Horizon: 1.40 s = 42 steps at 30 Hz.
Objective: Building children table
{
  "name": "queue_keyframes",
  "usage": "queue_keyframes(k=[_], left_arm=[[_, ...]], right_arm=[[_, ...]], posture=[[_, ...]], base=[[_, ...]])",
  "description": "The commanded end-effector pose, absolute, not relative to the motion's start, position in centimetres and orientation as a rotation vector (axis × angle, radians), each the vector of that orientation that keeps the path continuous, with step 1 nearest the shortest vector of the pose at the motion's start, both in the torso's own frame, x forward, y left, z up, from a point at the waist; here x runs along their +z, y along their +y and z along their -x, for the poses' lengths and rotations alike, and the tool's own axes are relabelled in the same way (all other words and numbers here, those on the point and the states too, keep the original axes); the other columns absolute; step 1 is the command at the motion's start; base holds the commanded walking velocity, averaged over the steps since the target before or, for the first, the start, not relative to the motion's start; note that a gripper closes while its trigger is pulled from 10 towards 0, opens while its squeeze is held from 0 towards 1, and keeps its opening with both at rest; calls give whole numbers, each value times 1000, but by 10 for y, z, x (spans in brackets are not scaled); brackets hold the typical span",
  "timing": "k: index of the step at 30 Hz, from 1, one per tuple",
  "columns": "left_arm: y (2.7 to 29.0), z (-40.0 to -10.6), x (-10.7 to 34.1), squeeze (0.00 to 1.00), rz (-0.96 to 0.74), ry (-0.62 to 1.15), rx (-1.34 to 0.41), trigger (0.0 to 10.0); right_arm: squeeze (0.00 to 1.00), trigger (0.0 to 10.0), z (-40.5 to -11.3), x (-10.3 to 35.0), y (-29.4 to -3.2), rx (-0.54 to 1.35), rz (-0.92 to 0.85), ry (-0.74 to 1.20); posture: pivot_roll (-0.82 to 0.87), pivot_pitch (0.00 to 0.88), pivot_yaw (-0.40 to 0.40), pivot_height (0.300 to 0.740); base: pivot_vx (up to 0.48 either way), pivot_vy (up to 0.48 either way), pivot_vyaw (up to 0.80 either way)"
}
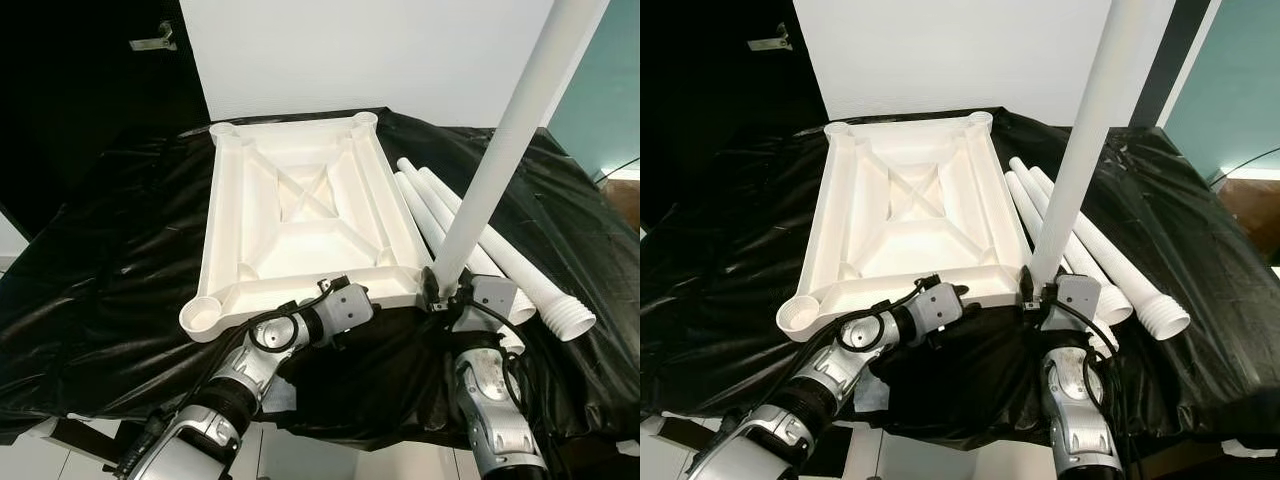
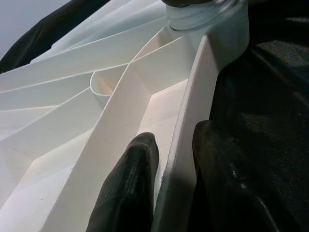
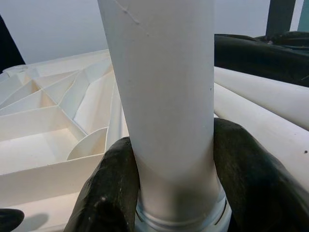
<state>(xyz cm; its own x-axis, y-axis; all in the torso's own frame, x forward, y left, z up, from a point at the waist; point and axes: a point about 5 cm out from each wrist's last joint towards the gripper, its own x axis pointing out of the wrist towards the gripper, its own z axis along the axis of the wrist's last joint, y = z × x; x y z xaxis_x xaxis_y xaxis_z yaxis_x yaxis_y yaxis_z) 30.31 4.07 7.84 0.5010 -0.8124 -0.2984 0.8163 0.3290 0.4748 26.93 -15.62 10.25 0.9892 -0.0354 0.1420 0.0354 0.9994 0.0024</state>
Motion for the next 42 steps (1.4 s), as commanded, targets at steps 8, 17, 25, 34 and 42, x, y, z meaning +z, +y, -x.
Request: queue_keyframes(k=[8, 17, 25, 34, 42], left_arm=[[50, -283, 37, 0, -630, 210, -1103, 10000], [48, -285, 38, 0, -631, 204, -1104, 10000], [49, -284, 37, 0, -623, 207, -1094, 10000], [52, -286, 38, 0, -625, 209, -1084, 10000], [54, -286, 38, 0, -630, 208, -1084, 10000]], right_arm=[[1000, 10000, -280, 114, -147, 190, 103, -171], [0, 10000, -289, 112, -171, 446, 163, -60], [0, 9765, -296, 110, -187, 649, 156, 41], [0, 0, -308, 119, -198, 700, 199, 37], [0, 0, -300, 109, -189, 633, 110, 25]], posture=[[-54, 17, -25, 740], [-63, 18, -34, 740], [-52, 20, -35, 740], [-40, 15, -31, 740], [-38, 14, -27, 740]], base=[[0, 0, 0], [0, 0, 0], [0, 0, 0], [0, 0, 0], [0, 0, 0]])
